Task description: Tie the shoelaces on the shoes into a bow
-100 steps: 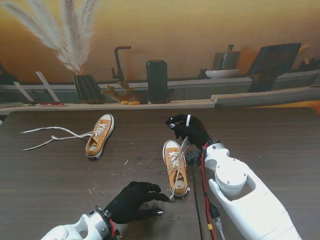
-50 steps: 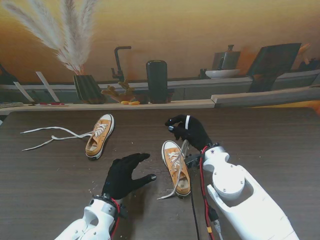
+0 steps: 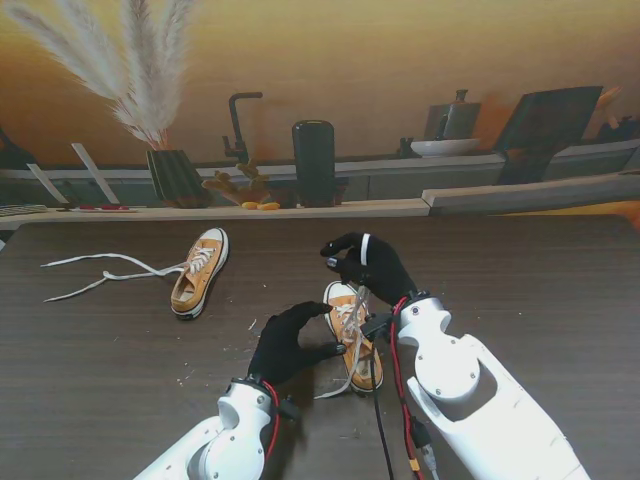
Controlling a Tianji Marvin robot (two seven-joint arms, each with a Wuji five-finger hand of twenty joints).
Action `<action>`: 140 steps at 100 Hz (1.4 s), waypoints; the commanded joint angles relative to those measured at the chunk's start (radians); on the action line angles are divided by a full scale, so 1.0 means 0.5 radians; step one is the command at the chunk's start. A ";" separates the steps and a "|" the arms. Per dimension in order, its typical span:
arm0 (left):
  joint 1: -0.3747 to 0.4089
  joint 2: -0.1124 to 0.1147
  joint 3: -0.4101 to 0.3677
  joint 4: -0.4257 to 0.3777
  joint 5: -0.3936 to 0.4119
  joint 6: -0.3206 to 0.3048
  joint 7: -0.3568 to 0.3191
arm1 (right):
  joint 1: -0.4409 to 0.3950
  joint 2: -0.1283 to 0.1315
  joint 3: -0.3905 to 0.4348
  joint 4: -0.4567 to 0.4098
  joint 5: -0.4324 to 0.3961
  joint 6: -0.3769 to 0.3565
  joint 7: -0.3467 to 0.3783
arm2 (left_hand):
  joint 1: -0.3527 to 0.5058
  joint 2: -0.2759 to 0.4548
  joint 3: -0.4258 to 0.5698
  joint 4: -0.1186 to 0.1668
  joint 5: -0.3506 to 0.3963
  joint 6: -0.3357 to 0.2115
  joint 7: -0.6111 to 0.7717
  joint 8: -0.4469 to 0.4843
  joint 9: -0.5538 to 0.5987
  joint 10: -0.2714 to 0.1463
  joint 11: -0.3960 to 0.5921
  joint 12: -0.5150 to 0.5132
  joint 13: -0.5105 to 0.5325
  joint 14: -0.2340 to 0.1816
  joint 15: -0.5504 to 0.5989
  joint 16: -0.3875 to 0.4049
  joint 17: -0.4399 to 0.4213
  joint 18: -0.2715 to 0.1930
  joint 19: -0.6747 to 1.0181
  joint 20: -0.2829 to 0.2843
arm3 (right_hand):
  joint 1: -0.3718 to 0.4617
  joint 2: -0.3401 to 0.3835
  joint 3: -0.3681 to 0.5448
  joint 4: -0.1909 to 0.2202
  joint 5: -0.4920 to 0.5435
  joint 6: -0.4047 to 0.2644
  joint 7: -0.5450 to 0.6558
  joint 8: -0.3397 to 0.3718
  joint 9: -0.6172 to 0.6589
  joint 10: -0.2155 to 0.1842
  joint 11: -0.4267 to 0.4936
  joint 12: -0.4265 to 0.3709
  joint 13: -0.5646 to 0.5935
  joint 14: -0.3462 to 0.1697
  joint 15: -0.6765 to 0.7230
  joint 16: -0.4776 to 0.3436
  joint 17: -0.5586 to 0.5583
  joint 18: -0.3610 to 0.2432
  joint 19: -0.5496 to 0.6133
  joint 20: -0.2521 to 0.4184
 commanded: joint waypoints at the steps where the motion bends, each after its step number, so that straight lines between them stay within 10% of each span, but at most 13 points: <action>1: -0.014 -0.035 0.036 -0.001 -0.026 -0.018 -0.035 | -0.009 -0.003 -0.005 -0.002 -0.066 -0.018 -0.017 | 0.039 -0.061 -0.032 -0.054 0.024 -0.093 0.072 0.059 0.030 -0.071 0.018 0.048 0.030 -0.020 0.041 0.020 0.014 0.000 0.050 0.034 | 0.034 0.014 0.067 -0.047 -0.003 -0.075 0.014 -0.033 -0.017 0.006 -0.069 -0.061 0.049 -0.122 0.088 0.018 0.066 -0.092 0.421 -0.027; 49: -0.117 -0.098 0.158 0.101 -0.228 0.015 -0.057 | -0.014 0.008 -0.015 0.009 -0.171 -0.058 -0.032 | 0.197 -0.045 -0.005 -0.038 0.090 -0.207 0.578 0.341 0.179 -0.082 0.171 0.164 0.109 -0.010 0.145 0.043 0.046 0.017 0.161 0.022 | 0.047 0.030 0.051 -0.052 -0.024 -0.156 0.032 -0.042 -0.044 0.016 -0.423 -0.367 0.048 -0.118 0.044 -0.026 0.052 -0.080 0.309 -0.151; 86: -0.149 -0.120 0.180 0.137 -0.366 0.005 -0.108 | -0.015 0.013 -0.017 0.011 -0.178 -0.058 -0.016 | 0.423 -0.183 0.199 -0.040 0.122 -0.529 1.530 0.944 0.290 -0.123 0.321 0.292 0.156 -0.024 0.232 0.063 0.051 0.005 0.233 0.011 | 0.071 0.028 0.044 -0.056 -0.014 -0.152 0.063 -0.051 -0.030 0.025 -0.416 -0.363 0.047 -0.092 0.031 -0.041 0.049 -0.053 0.301 -0.169; 118: -0.140 -0.093 0.158 0.102 -0.466 -0.038 -0.244 | -0.012 0.015 -0.019 0.025 -0.170 -0.066 -0.001 | 0.378 -0.178 0.332 -0.037 0.103 -0.535 1.654 1.176 0.293 -0.119 0.339 0.324 0.134 -0.019 0.211 0.055 0.025 -0.003 0.200 0.002 | 0.081 0.029 0.043 -0.056 -0.011 -0.141 0.071 -0.055 -0.025 0.032 -0.408 -0.356 0.047 -0.067 0.020 -0.050 0.044 -0.029 0.285 -0.179; 140: -0.096 -0.114 0.125 0.076 -0.576 -0.066 -0.208 | -0.007 0.015 -0.018 0.032 -0.172 -0.067 0.000 | 0.211 -0.173 0.659 0.065 0.278 -0.523 1.770 1.395 0.405 -0.067 0.399 0.381 0.161 0.044 0.200 0.050 0.030 0.051 0.181 0.006 | 0.084 0.027 0.041 -0.057 -0.010 -0.142 0.076 -0.058 -0.019 0.031 -0.403 -0.354 0.047 -0.063 0.019 -0.054 0.043 -0.011 0.281 -0.182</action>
